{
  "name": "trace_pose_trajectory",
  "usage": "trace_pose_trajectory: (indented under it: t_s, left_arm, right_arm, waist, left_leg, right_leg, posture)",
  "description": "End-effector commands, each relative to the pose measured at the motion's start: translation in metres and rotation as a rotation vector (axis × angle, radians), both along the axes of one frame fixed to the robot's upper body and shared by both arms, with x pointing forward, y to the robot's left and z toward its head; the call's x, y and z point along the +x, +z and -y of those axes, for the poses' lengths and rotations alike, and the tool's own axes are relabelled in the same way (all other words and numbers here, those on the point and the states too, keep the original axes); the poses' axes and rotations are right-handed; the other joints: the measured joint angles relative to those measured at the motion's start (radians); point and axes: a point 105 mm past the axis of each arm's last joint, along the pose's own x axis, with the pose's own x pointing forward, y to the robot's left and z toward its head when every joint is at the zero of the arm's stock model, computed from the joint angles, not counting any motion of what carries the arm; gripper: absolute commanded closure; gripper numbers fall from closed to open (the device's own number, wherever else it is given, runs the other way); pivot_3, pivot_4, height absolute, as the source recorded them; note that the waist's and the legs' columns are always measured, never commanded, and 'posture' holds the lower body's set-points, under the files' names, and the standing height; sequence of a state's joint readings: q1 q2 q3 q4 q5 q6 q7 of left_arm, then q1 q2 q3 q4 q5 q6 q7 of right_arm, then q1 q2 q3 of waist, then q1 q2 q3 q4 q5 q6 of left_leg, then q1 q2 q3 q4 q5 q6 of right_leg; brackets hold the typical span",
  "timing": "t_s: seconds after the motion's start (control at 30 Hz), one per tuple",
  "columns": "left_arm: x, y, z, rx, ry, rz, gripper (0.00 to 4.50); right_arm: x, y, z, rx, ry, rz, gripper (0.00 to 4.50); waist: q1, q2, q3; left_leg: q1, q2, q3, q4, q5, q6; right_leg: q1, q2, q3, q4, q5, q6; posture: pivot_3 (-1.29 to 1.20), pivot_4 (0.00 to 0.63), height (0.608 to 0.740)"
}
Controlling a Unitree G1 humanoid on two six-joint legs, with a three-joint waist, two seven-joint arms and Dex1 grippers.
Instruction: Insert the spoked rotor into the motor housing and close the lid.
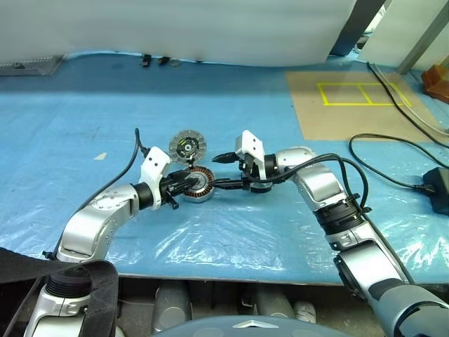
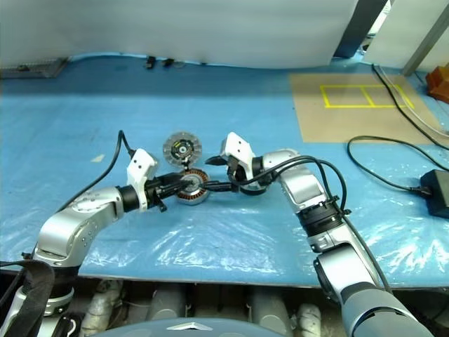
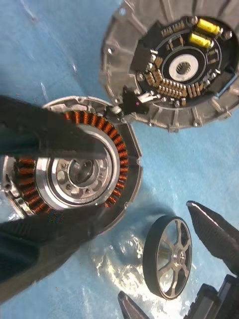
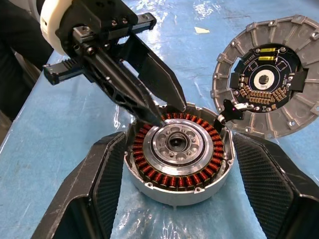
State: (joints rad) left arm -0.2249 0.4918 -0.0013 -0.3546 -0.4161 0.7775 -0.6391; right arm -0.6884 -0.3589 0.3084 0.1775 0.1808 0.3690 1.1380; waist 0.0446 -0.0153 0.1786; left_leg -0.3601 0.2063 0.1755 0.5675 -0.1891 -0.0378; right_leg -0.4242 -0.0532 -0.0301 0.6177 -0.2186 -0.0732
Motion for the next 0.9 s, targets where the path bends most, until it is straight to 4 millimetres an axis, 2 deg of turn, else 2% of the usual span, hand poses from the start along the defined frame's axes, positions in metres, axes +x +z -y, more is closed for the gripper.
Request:
trace_pose_trajectory:
  t_s: [0.03, 0.07, 0.1, 0.33, 0.63, 0.9]
  left_arm:
    - [-0.001, 0.009, 0.002, -0.015, 0.005, 0.051, 4.11]
    - [0.0, 0.009, 0.003, -0.018, 0.004, 0.052, 4.42]
    - [0.0, 0.009, 0.004, -0.019, 0.006, 0.057, 4.47]
    - [0.006, 0.013, 0.016, -0.03, 0.012, 0.089, 4.47]
    - [0.001, -0.012, 0.012, 0.092, 0.007, 0.042, 4.47]
    - [0.005, -0.012, 0.005, 0.117, 0.034, 0.063, 4.47]
  right_arm:
    - [-0.001, 0.01, -0.005, 0.016, 0.029, 0.045, 0.98]
    - [-0.001, 0.01, -0.005, 0.016, 0.03, 0.046, 0.98]
    - [-0.001, 0.01, -0.005, 0.016, 0.03, 0.047, 0.98]
    - [0.0, 0.008, -0.005, 0.012, 0.028, 0.055, 0.98]
    - [-0.002, 0.005, -0.003, -0.001, 0.025, 0.06, 0.98]
    - [-0.001, 0.008, -0.004, 0.008, 0.027, 0.057, 0.98]
  waist:
    - [0.0, 0.0, 0.0]
    - [0.0, 0.0, 0.0]
    - [0.0, 0.0, 0.0]
    - [0.0, 0.0, 0.0]
    - [0.0, 0.0, 0.0]
    - [0.0, 0.0, 0.0]
  left_leg:
    - [0.0, 0.0, 0.0, 0.0, 0.0, 0.0]
    - [0.0, 0.0, 0.0, 0.0, 0.0, 0.0]
    - [0.0, 0.0, 0.0, 0.0, 0.0, 0.0]
    - [0.0, 0.0, 0.0, 0.0, 0.0, 0.0]
    - [-0.001, 0.0, 0.0, 0.0, 0.0, 0.0]
    - [-0.001, 0.0, 0.0, 0.0, 0.0, 0.0]
  right_leg:
    - [0.0, 0.0, 0.0, 0.0, 0.0, 0.0]
    - [0.0, 0.0, 0.0, 0.0, 0.0, 0.0]
    - [0.0, 0.0, 0.0, 0.0, 0.0, 0.0]
    - [0.0, 0.0, 0.0, 0.0, 0.0, 0.0]
    - [0.0, 0.0, 0.0, 0.0, 0.0, 0.0]
    - [0.0, 0.0, -0.001, 0.0, 0.0, 0.0]
  posture:
    - [0.0, 0.15, 0.74]
    - [0.0, 0.15, 0.74]
    - [0.0, 0.15, 0.74]
    - [0.0, 0.15, 0.74]
    - [0.0, 0.15, 0.74]
    - [0.0, 0.15, 0.74]
